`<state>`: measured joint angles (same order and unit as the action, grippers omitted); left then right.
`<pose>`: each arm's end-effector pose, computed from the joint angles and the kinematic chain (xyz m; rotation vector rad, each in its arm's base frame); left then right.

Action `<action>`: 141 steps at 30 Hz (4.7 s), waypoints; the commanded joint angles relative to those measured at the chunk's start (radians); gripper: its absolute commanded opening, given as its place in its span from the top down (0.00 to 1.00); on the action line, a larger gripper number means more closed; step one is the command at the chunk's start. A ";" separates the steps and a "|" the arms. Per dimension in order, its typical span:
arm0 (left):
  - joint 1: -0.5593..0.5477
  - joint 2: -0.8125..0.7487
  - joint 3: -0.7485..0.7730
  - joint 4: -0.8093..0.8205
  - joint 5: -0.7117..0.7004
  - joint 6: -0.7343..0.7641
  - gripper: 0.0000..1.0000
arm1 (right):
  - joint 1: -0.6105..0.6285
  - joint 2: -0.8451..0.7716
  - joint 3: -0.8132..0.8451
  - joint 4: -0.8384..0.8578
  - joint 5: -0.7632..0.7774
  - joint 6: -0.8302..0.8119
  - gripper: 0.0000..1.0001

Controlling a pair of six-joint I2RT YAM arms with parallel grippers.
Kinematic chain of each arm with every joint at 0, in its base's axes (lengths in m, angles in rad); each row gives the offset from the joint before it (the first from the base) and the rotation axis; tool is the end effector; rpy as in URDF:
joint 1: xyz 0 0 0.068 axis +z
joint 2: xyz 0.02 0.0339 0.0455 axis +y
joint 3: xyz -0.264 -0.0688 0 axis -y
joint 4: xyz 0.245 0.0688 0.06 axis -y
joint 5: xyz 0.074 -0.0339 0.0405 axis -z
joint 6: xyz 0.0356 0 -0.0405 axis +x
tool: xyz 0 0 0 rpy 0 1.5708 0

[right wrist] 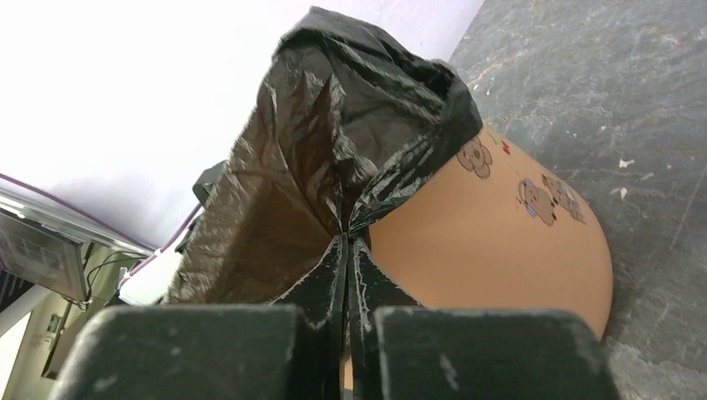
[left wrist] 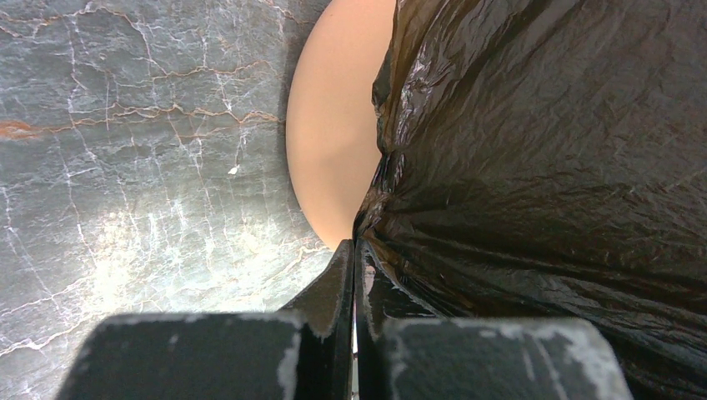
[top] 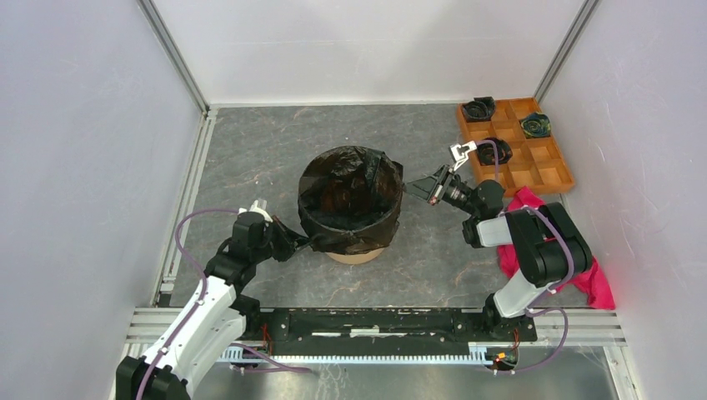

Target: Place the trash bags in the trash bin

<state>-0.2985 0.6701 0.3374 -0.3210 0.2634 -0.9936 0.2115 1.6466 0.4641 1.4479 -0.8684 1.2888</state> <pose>0.1409 -0.0531 0.1883 -0.6654 2.2946 -0.9607 0.2699 0.0857 0.1981 -0.0110 1.6667 1.7543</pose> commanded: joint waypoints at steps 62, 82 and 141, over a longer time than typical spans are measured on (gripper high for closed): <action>0.002 -0.024 0.030 -0.045 -0.037 0.046 0.98 | 0.401 -0.658 -0.216 -0.568 0.379 -0.426 1.00; 0.002 0.045 0.004 0.004 -0.116 0.065 0.98 | 0.408 -0.440 -0.180 -0.842 0.400 -0.710 0.95; 0.002 -0.245 0.834 -0.499 -0.520 0.527 0.01 | 0.652 0.263 0.716 -0.911 0.775 -1.077 0.02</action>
<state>-0.2985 0.4355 1.1156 -0.7837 -0.2344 -0.5247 0.8452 1.7924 1.0332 0.4095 -0.2096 0.1276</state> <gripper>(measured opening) 0.992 0.979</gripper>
